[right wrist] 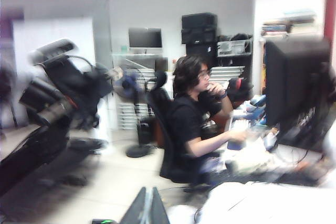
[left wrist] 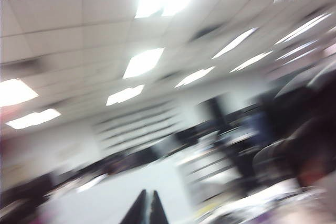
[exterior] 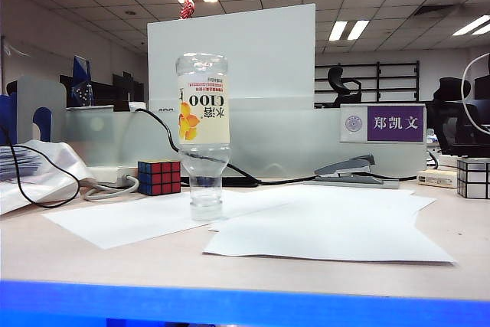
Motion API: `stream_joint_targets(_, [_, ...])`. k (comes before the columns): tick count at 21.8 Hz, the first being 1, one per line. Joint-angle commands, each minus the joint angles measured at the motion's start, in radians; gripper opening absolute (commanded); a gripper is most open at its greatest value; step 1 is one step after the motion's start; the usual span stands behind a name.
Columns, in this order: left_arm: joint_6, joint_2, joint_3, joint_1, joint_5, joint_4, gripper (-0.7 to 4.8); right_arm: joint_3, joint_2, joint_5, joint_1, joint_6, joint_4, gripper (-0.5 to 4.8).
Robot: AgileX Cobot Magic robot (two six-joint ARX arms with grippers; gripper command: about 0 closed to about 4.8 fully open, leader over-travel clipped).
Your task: Flip the plastic bottle upside down.
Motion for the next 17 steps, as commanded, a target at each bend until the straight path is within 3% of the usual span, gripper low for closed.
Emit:
stream_joint_targets(1, [0.149, -0.049, -0.003, 0.016, -0.118, -0.321, -0.05, 0.005, -0.127, 0.013, -0.067, 0.004, -0.018, -0.09])
stream_joint_targets(3, [0.182, -0.04, -0.012, 0.015, -0.097, -0.469, -0.05, 0.005, -0.266, 0.01, -0.23, -0.003, -0.135, -0.09])
stream_joint_targets(8, [0.169, -0.042, -0.119, 0.001, -0.034, -0.467, -0.05, 0.005, -0.423, 0.035, -0.455, 0.01, -0.201, -0.09])
stream_joint_targets(11, [0.161, -0.04, -0.171, -0.021, -0.084, -0.435, -0.05, 0.005, -0.508, 0.207, -0.563, 0.058, -0.212, -0.09])
stream_joint_targets(13, [0.146, -0.039, -0.179, -0.027, -0.094, -0.417, -0.05, 0.005, -0.571, 0.312, -0.621, 0.027, -0.258, -0.09])
stream_joint_targets(15, [0.146, -0.04, -0.179, -0.062, -0.109, -0.418, -0.05, 0.005, -0.63, 0.325, -0.673, -0.005, -0.365, -0.09])
stream_joint_targets(17, [0.145, -0.04, -0.179, -0.109, -0.129, -0.418, -0.05, 0.005, -0.708, 0.306, -0.71, -0.105, -0.571, -0.09])
